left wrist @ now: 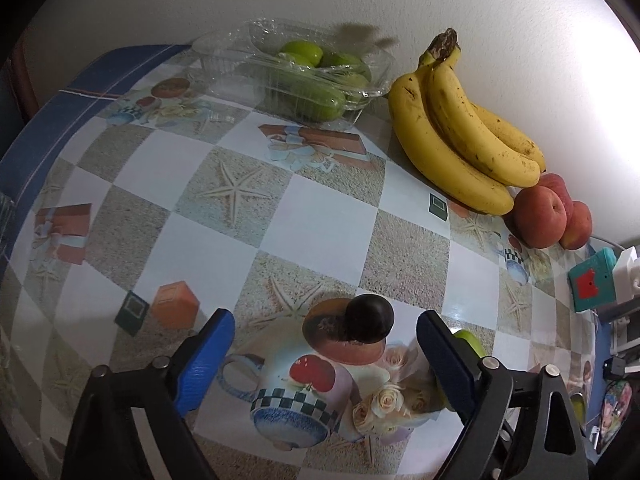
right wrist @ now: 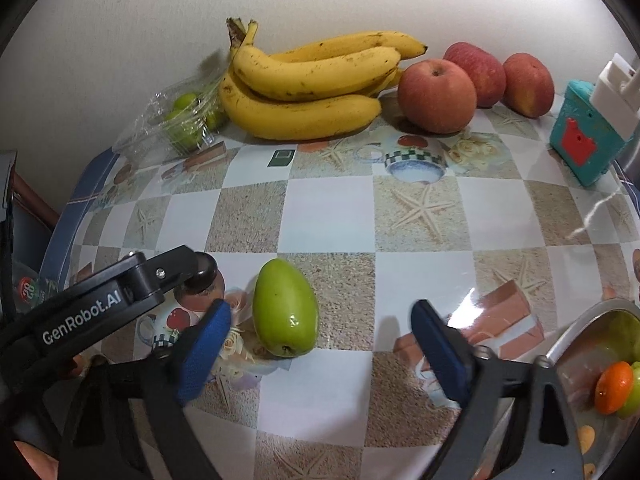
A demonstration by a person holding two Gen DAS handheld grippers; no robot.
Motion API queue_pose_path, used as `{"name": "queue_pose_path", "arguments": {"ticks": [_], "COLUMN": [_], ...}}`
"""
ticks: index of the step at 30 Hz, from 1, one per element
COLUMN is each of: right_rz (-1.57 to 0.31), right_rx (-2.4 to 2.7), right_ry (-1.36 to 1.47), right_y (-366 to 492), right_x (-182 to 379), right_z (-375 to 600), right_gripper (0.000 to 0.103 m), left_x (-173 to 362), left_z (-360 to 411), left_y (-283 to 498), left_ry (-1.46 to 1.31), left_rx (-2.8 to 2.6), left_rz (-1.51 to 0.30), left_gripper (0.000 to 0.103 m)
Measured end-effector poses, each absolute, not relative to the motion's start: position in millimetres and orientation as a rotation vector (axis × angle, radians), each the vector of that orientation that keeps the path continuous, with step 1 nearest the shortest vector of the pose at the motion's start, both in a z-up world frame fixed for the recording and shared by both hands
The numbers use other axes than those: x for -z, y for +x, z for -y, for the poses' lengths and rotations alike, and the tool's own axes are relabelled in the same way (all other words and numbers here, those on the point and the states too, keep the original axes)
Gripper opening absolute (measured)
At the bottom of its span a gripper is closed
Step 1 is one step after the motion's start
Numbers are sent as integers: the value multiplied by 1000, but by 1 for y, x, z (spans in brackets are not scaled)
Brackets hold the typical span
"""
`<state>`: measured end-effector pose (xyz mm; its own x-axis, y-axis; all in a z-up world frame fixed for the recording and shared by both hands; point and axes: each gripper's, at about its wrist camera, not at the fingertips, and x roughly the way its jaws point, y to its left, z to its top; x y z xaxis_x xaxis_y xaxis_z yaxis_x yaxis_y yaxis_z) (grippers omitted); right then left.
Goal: Organize fruits
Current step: 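Move the right gripper around the green pear while the left approaches the dark plum, then close the right gripper on the green pear while the left grasps the dark plum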
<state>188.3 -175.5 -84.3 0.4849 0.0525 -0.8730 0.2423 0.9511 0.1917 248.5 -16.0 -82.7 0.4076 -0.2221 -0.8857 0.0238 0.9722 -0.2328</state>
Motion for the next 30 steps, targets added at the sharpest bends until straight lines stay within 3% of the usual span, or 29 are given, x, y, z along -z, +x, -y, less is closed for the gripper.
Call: {"name": "queue_pose_path", "arguments": {"ticks": [8,10,15,21,25,30], "right_rz": [-1081,-1081,-1071,-1062,-1049,-1050], "right_rx": [106,106,102,80,71,64], "right_ry": [297,291,287,315,312,327], "right_y": [193,192,192,193,192,193], "right_x": [94,95,92,91,88,89], "right_z": [168,167,166,167,167,168], "right_gripper": [81,70,62,54,44,40], "left_x": [89,92,92,93,94,94], "left_z": [28,31,37,43,49,48], "left_y": [251,251,252,253,250,252], "left_ry": [-170,-169,-164,-160,-151,-164], "left_rx": [194,207,223,244,245,248], "left_rz": [-1141,-1149,-1155,-1161,-1159,-1163], "left_gripper": [82,76,50,32,31,31]}}
